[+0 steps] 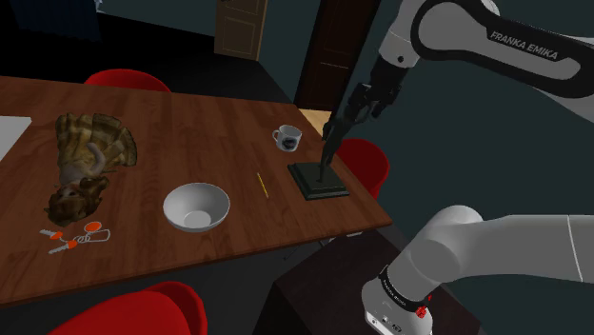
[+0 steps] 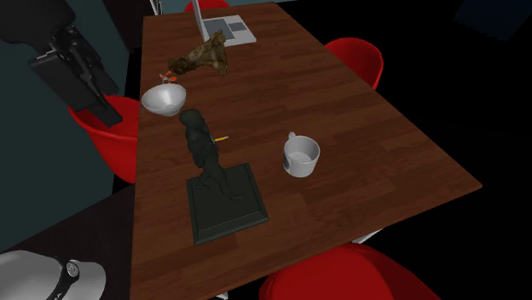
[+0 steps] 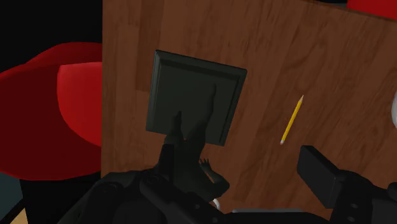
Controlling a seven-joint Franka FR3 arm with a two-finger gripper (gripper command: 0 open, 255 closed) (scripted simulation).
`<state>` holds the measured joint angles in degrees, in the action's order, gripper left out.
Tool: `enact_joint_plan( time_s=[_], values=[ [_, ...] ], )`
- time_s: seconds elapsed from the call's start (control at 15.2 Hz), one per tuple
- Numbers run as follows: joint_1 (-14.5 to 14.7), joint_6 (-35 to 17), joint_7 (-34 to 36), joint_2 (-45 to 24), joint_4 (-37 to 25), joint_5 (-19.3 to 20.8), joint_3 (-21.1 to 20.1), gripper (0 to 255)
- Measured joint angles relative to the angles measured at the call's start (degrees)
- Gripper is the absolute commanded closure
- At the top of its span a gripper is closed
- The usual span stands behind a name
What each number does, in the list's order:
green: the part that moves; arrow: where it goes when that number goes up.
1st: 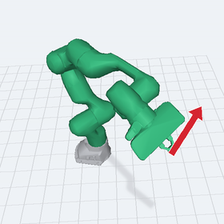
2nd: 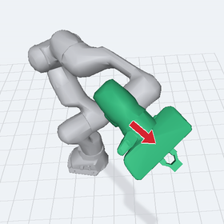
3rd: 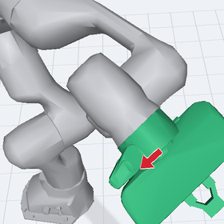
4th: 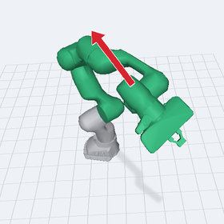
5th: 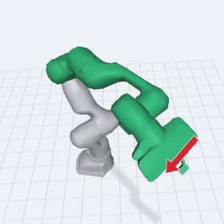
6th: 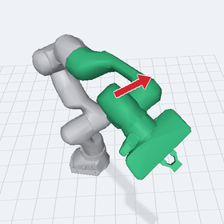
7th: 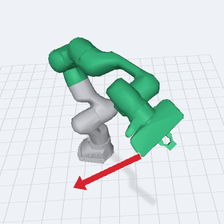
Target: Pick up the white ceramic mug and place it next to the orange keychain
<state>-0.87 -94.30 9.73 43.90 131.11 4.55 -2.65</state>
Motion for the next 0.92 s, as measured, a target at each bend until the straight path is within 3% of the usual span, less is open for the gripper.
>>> enact_joint_plan(
  time_s=[0.26,0.73,0.79,0.92],
  values=[
    [-0.4,-3.2,-1.1,-3.0,0.3,0.3,1.4,0],
    [-1.3,-12.6,-4.3,-15.3,-2.7,0.4,5.1,0],
    [-1.5,-13.8,-4.9,-16.9,-3.9,1.4,5.9,0],
    [-1.2,-16.3,-6.0,-20.5,-5.5,7.4,7.6,0]
  ],
)
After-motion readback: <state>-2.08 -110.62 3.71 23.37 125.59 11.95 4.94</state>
